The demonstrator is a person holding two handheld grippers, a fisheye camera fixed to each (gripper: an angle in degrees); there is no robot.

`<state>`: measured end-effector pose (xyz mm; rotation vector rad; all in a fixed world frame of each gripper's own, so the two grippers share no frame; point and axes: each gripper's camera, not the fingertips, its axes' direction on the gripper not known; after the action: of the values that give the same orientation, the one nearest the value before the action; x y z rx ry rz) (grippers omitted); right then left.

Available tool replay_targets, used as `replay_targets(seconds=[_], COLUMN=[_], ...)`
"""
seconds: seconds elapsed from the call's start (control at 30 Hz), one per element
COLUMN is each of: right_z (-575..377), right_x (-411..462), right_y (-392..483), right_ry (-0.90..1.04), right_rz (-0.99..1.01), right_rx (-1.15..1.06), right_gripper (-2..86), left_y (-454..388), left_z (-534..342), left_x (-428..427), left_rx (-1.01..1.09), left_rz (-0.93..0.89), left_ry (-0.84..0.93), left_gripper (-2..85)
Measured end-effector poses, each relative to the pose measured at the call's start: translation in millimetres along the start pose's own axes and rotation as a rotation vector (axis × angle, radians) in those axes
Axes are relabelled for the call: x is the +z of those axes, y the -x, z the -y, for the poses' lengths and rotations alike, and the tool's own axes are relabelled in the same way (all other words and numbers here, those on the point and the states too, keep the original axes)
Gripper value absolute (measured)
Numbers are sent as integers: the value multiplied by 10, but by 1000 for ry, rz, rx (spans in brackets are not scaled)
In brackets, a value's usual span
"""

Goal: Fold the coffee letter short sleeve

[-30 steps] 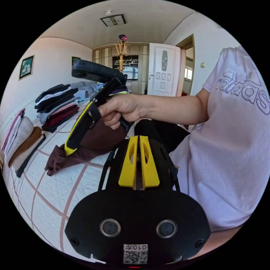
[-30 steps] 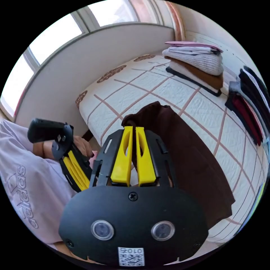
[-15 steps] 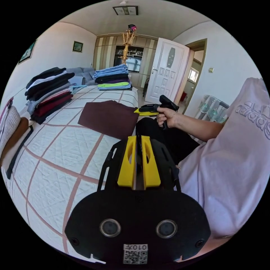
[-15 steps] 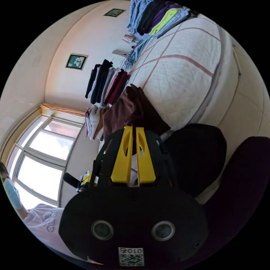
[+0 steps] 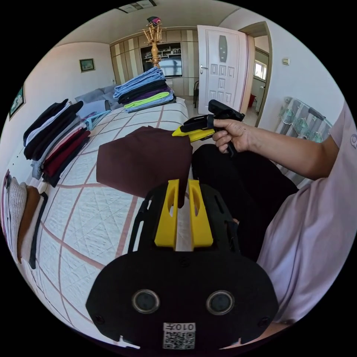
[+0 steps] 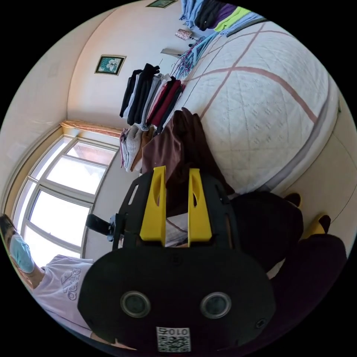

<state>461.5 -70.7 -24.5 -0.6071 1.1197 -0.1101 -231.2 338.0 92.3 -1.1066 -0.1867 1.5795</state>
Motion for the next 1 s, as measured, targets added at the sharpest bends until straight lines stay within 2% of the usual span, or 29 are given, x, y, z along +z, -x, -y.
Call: replay_targets(seconds=[0.1, 0.27, 0.43, 0.6, 0.7, 0.77, 0.8, 0.87, 1.0], right_z=[186, 423, 617, 713, 584, 364, 337, 367, 358], right_x=[-17, -64, 55, 39, -182, -354, -359, -162, -44], right_y=[-57, -523, -754, -650, 18, 254, 193, -328, -615], right_ry=[79, 200, 274, 251, 181, 96, 85, 214, 229], right_rz=[-31, 159, 251, 145, 68, -113, -151, -198, -57], right_rx=[-69, -82, -107, -121, -370, -473, -446, -255, -212], right_gripper=[73, 69, 63, 45, 42, 41, 41, 43, 54], left_y=[85, 153, 233, 285, 291, 303, 320, 360, 423], left_z=[20, 91, 170, 233, 272, 291, 303, 327, 419], left_x=[36, 122, 202, 239, 271, 275, 282, 326, 349], left_rx=[-29, -42, -54, -61, -51, -48, -48, -52, -24], left_rz=[-12, -19, -37, -38, -26, -25, -31, -46, -65], left_ry=[9, 23, 23, 26, 41, 38, 34, 47, 74], left_gripper=[32, 22, 17, 16, 16, 15, 14, 15, 24])
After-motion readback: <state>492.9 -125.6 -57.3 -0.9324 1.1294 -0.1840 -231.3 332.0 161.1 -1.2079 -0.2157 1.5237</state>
